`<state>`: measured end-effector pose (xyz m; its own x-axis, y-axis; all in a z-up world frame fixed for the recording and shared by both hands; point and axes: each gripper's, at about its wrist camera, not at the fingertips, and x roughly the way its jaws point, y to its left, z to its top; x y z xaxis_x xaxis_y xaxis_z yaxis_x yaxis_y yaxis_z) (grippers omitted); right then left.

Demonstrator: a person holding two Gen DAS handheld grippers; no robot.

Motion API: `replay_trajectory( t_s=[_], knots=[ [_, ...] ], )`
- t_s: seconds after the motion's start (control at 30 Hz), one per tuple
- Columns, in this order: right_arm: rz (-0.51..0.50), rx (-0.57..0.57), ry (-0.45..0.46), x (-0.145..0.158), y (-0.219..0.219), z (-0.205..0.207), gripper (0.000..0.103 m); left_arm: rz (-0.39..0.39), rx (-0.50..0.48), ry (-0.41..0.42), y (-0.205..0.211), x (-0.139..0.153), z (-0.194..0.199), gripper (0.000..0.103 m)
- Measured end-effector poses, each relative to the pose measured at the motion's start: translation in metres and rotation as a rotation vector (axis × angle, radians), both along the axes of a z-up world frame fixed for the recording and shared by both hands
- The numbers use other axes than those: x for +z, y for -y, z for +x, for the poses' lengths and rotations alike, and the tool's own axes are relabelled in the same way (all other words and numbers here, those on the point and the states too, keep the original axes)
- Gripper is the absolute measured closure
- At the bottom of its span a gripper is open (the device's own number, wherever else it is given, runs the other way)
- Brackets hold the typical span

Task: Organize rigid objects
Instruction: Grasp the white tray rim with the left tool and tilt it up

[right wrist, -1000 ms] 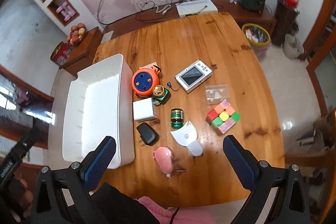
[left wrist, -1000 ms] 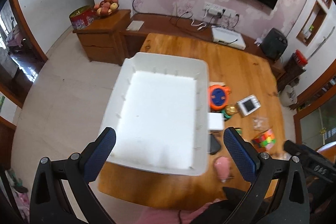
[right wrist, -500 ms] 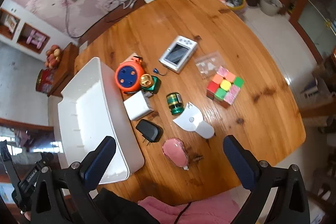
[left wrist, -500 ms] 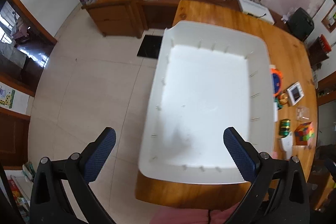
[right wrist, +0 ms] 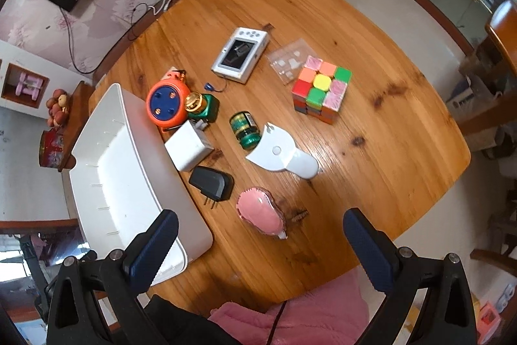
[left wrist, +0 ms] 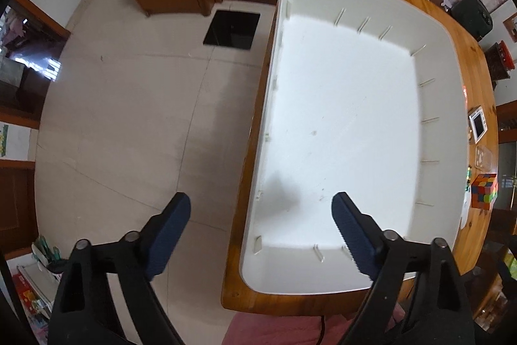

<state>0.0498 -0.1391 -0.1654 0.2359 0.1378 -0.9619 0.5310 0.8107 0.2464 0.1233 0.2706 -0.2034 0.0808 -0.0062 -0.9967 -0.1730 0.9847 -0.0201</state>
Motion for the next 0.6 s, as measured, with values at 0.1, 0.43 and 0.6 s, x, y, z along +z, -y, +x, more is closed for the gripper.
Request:
replay_trajectory(
  t_s=[0.1, 0.43, 0.6],
  knots=[
    [0.019, -0.024, -0.019, -0.005, 0.002, -0.002, 0.001, -0.022, 0.01, -0.028, -0.006, -0.009, 0.0, 0.023],
    [0.101, -0.088, -0.084, -0.029, 0.009, -0.005, 0.001, -0.063, 0.012, -0.098, -0.013, -0.026, -0.003, 0.058],
    [0.105, -0.066, -0.099, -0.041, 0.005, 0.0, 0.001, -0.064, -0.004, -0.102, -0.016, -0.03, -0.001, 0.074]
  ],
)
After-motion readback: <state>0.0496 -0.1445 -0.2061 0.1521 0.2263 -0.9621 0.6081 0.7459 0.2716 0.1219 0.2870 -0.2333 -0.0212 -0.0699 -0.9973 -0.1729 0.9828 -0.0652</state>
